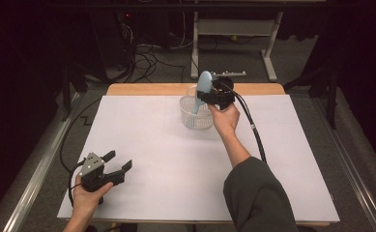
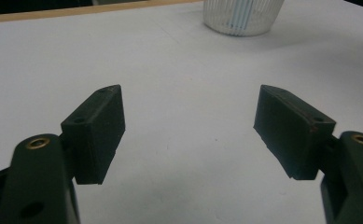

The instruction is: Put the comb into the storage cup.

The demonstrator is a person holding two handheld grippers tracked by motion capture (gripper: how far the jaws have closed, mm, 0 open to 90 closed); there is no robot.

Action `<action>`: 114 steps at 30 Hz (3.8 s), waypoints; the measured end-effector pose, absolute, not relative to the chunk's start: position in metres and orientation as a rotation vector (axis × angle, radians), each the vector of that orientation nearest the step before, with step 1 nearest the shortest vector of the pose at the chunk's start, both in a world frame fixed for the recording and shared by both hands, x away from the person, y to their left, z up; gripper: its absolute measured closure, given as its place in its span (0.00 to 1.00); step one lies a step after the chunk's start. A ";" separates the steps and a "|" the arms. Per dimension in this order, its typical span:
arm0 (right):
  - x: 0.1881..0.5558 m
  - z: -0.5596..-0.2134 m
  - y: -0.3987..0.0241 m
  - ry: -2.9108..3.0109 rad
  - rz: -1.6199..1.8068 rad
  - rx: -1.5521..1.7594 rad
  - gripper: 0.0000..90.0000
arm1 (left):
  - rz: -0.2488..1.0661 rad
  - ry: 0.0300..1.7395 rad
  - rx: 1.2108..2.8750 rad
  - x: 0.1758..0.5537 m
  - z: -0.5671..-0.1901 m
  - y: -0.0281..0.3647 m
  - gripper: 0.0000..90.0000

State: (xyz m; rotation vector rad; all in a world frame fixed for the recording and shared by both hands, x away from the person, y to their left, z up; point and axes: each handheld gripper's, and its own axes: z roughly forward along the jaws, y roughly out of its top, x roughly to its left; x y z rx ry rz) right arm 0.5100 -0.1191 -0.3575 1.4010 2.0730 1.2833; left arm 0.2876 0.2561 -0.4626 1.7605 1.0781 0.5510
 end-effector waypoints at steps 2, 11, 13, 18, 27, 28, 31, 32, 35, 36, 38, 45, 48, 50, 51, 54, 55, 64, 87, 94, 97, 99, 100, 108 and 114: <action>0.510 -0.357 -0.119 2.078 1.276 1.396 0.59 | 0.552 1.075 1.763 0.287 -0.462 0.256 0.28; 0.510 -0.357 -0.122 2.094 1.260 1.395 0.58 | 0.553 1.074 1.768 0.287 -0.463 0.255 0.28; 0.511 -0.357 -0.123 2.097 1.258 1.394 0.57 | 0.552 1.075 1.767 0.287 -0.463 0.255 0.29; 0.511 -0.356 -0.128 2.104 1.236 1.405 0.54 | 0.553 1.072 1.768 0.287 -0.462 0.255 0.28; 0.512 -0.356 -0.132 2.103 1.194 1.410 0.50 | 0.554 1.072 1.768 0.287 -0.462 0.255 0.28; 0.512 -0.356 -0.132 2.103 1.190 1.407 0.49 | 0.554 1.072 1.768 0.287 -0.462 0.255 0.28; 0.513 -0.356 -0.134 2.103 1.179 1.409 0.48 | 0.554 1.072 1.769 0.287 -0.462 0.255 0.28; 0.513 -0.356 -0.134 2.104 1.175 1.408 0.48 | 0.555 1.071 1.769 0.287 -0.462 0.255 0.28; 0.513 -0.357 -0.134 2.104 1.164 1.409 0.47 | 0.556 1.070 1.769 0.287 -0.462 0.255 0.28; 0.513 -0.357 -0.135 2.105 1.160 1.408 0.47 | 0.556 1.070 1.769 0.287 -0.462 0.255 0.28; 0.513 -0.357 -0.136 2.108 1.153 1.409 0.46 | 0.557 1.069 1.769 0.287 -0.462 0.255 0.28; 0.515 -0.358 -0.138 2.108 1.142 1.417 0.45 | 0.557 1.069 1.768 0.287 -0.462 0.255 0.28; 0.515 -0.359 -0.139 2.109 1.136 1.421 0.44 | 0.558 1.069 1.768 0.287 -0.462 0.255 0.28; 0.516 -0.359 -0.140 2.113 1.131 1.430 0.43 | 0.558 1.070 1.768 0.287 -0.462 0.255 0.28; 0.516 -0.360 -0.141 2.114 1.129 1.435 0.43 | 0.558 1.070 1.768 0.287 -0.462 0.255 0.28; 0.516 -0.361 -0.143 2.108 1.137 1.439 0.43 | 0.559 1.069 1.768 0.287 -0.462 0.255 0.28; 0.515 -0.362 -0.144 2.105 1.146 1.437 0.42 | 0.559 1.070 1.767 0.287 -0.462 0.255 0.28; 0.516 -0.366 -0.152 2.114 1.140 1.464 0.39 | 0.560 1.069 1.770 0.287 -0.462 0.255 0.28; 0.512 -0.366 -0.166 2.138 1.128 1.434 0.32 | 0.563 1.071 1.771 0.287 -0.462 0.254 0.28; 0.509 -0.366 -0.170 2.136 1.138 1.443 0.30 | 0.564 1.071 1.769 0.287 -0.462 0.255 0.28; 0.508 -0.366 -0.172 2.136 1.143 1.437 0.30 | 0.564 1.070 1.769 0.287 -0.462 0.254 0.28; 0.507 -0.366 -0.173 2.134 1.149 1.434 0.30 | 0.565 1.070 1.769 0.287 -0.462 0.254 0.28; 0.506 -0.365 -0.174 2.133 1.151 1.436 0.30 | 0.566 1.069 1.769 0.287 -0.462 0.254 0.28; 0.503 -0.364 -0.180 2.123 1.160 1.434 0.29 | 0.568 1.068 1.767 0.286 -0.462 0.254 0.28; 0.499 -0.362 -0.185 2.113 1.162 1.427 0.29 | 0.571 1.067 1.767 0.286 -0.462 0.254 0.28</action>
